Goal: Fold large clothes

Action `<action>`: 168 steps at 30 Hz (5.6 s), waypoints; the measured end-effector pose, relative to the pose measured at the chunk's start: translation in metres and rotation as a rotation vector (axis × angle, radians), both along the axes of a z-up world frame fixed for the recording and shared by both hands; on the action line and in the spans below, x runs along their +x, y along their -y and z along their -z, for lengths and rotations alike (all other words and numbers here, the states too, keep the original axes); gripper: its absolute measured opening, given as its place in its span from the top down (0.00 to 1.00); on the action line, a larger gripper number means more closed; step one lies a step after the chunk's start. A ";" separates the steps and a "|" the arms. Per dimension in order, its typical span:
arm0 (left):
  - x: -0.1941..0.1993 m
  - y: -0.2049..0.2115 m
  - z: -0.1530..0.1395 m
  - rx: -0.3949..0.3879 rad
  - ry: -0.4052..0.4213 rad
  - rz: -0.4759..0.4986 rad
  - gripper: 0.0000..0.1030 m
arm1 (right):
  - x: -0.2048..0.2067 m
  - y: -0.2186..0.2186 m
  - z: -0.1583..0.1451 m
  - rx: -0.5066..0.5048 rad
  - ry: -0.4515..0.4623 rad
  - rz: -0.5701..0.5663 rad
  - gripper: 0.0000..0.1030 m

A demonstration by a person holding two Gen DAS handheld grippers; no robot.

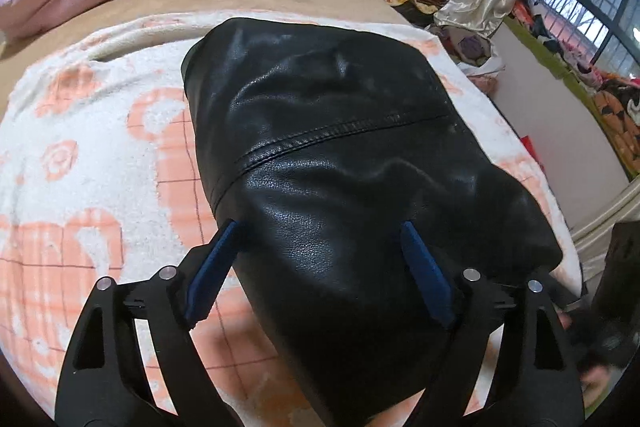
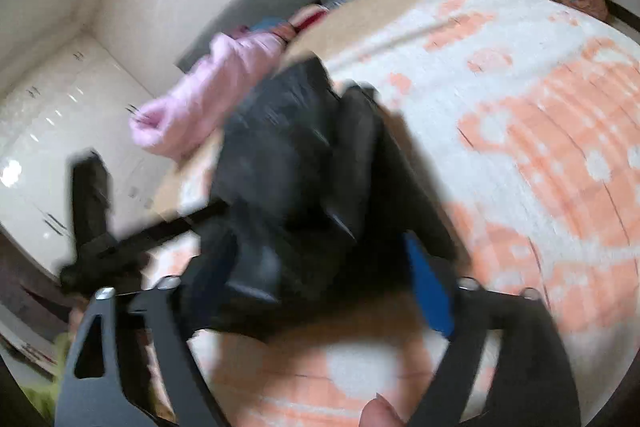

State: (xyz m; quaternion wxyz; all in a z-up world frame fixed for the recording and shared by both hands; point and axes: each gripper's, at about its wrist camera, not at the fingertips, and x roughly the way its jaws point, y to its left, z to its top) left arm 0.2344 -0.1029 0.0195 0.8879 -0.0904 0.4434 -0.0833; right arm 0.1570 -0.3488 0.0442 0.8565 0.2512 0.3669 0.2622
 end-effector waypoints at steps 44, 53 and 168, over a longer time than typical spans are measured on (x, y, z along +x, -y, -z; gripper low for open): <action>-0.011 0.000 0.022 -0.035 -0.064 0.008 0.11 | 0.056 0.038 0.057 0.262 -0.250 -0.087 0.74; -0.006 -0.005 0.031 0.025 -0.087 -0.023 0.10 | 0.003 -0.033 0.033 -0.065 -0.120 -0.087 0.60; -0.002 -0.041 0.051 -0.132 -0.144 0.071 0.08 | 0.041 -0.007 0.015 -0.234 -0.118 0.026 0.14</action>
